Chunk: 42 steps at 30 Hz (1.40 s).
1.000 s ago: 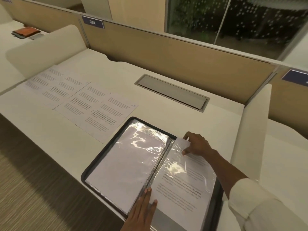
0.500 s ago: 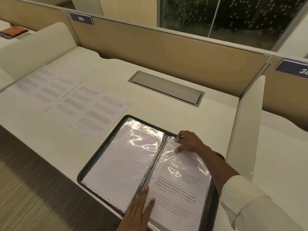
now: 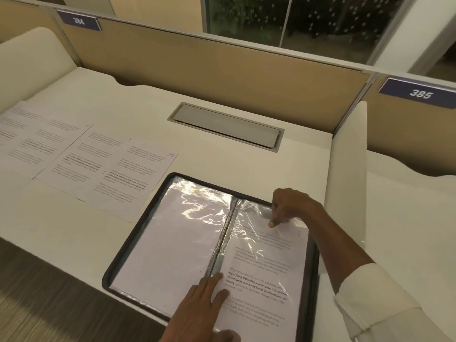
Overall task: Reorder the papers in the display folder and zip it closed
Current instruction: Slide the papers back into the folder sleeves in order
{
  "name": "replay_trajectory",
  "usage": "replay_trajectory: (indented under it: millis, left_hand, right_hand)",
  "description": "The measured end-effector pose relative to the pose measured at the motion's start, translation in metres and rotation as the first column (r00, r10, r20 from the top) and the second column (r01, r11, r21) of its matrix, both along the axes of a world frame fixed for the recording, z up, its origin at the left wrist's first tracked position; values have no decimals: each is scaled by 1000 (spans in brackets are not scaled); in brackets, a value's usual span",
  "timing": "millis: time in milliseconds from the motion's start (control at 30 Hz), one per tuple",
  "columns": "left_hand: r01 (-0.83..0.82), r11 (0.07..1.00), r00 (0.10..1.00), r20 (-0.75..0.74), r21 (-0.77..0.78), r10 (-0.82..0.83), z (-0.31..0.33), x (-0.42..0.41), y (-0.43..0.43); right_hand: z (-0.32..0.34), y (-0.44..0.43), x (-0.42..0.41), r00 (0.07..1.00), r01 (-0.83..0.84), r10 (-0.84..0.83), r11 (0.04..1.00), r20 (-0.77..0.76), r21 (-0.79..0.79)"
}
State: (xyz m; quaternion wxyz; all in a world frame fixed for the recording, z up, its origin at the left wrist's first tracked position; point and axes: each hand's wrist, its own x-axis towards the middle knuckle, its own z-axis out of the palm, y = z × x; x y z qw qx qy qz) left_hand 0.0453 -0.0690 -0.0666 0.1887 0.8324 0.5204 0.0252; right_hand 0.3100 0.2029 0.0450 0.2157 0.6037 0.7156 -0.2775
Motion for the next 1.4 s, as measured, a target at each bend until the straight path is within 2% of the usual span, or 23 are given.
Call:
replay_trajectory:
  millis: [100,200,267,333,467,533,600,667,700,767,967,1067,1267,1400]
  left_hand:
    - [9,1000,999,42,12,-10,19,-2,15]
    - [8,999,996,91,-47,-4,26,-6,23]
    - [20,996,996,89,-88,-12,30,-7,28]
    - [35,990,997,78,-138,-25,36,-5,35]
    - [22,980,995,97,-200,-2,46,-2,48]
    - [-2,973,994,109,-230,28,46,-2,54]
    - [-31,966,991,121,-257,64,43,-3,61]
    - [-47,957,987,136,-287,90,41,-3,68]
    - [-53,952,985,140,-301,99,40,-2,70]
    - [-66,943,981,153,-326,121,40,-2,75]
    - [-114,906,949,225,-408,221,51,-6,81]
    - [-159,872,920,252,-464,301,56,-12,82]
    - [-176,750,815,333,-637,474,85,-26,86]
    - [-127,717,742,415,-685,527,125,-38,93]
  right_hand:
    - [20,-2,13,1000,19,-19,999,16,-40]
    - [28,-8,27,997,63,-66,994,-30,-84]
    - [28,-16,31,991,119,-120,993,-65,-20]
    - [27,-24,35,959,244,-229,967,-164,74]
    - [29,-41,42,868,451,-406,885,-285,112]
    - [26,-54,43,800,558,-478,814,-363,158]
    - [20,-69,43,669,705,-563,687,-485,174]
    - [10,-85,42,504,821,-639,564,-581,92]
    - [6,-94,40,460,841,-659,537,-594,56]
    - [-5,-112,33,449,845,-687,534,-571,23]
    - [-40,-191,14,490,824,-749,564,-446,-41]
    - [-45,-226,8,442,841,-780,532,-444,-97]
    - [-6,-250,-39,424,821,-700,565,-575,-83]
    - [24,-236,-99,505,721,-564,692,-654,-40]
